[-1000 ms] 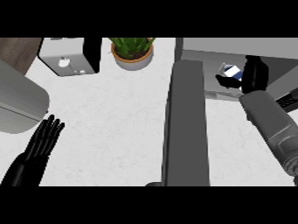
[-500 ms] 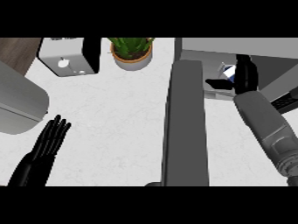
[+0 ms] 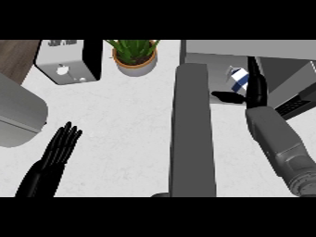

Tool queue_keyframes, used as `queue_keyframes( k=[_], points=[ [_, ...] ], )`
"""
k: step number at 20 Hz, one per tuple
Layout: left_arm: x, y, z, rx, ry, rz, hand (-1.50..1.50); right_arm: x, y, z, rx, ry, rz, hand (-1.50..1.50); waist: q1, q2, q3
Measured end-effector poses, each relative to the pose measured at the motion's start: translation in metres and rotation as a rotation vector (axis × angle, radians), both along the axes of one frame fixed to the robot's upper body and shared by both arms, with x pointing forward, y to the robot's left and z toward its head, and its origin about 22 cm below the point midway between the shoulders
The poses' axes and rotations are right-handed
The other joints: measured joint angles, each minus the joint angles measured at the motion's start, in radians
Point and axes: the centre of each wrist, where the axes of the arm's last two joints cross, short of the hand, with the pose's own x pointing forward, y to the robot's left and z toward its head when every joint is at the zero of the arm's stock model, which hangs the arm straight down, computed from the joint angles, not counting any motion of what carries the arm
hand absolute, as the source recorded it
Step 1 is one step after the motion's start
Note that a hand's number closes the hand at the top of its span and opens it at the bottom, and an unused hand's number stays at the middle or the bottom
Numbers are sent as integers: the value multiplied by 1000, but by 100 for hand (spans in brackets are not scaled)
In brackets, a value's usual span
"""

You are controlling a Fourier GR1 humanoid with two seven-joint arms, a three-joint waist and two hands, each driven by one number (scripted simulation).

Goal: Pick up the milk, place it into the microwave and close the microwave

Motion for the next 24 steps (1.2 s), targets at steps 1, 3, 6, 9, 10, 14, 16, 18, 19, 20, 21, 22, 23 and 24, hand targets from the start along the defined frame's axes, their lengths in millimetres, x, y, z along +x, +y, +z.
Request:
queue_keyframes(
  k=[1,3,6,9,10,14,16,18,19,20,21,22,23,24],
  points=[
    [0,0,0,3,-3,0,-150,-5,-3,-6,21,2,5,-150,-4,-2,0],
    [-1,-3,0,6,-5,-5,-150,-11,0,-15,65,1,7,-150,-9,-5,-1],
    [0,-7,0,9,-7,-13,-150,-21,-3,-27,115,10,14,-150,-20,-10,-1],
    [1,-9,1,14,-1,-23,-150,-34,-4,-44,156,9,24,-150,-27,-13,-1],
    [0,-11,1,15,-2,-24,-150,-37,-5,-46,169,7,32,-150,-30,-15,-2],
    [1,-14,5,15,1,-28,-150,-52,-12,-61,246,0,104,-150,-40,-24,-4],
    [1,-18,5,17,-1,-25,-150,-65,-7,-74,286,10,125,-150,-47,-26,-4],
    [4,-24,5,19,-3,-30,-150,-73,-7,-82,320,21,140,-150,-52,-27,-4],
    [7,-24,5,23,-3,-27,-150,-78,-9,-86,333,27,148,-150,-56,-28,-4],
    [10,-26,4,23,-5,-31,-150,-83,-9,-91,343,30,153,-150,-59,-29,-4],
    [10,-26,8,22,-7,-32,-150,-90,-8,-96,355,32,158,-150,-61,-30,-4],
    [11,-25,8,24,-6,-34,-150,-97,-8,-101,372,32,162,-150,-63,-31,-4],
    [12,-28,8,21,-5,-37,-150,-103,-8,-107,391,32,174,-150,-66,-32,-4],
    [13,-30,8,18,1,-38,-150,-110,-7,-111,413,33,182,-150,-68,-32,-4]
  ],
)
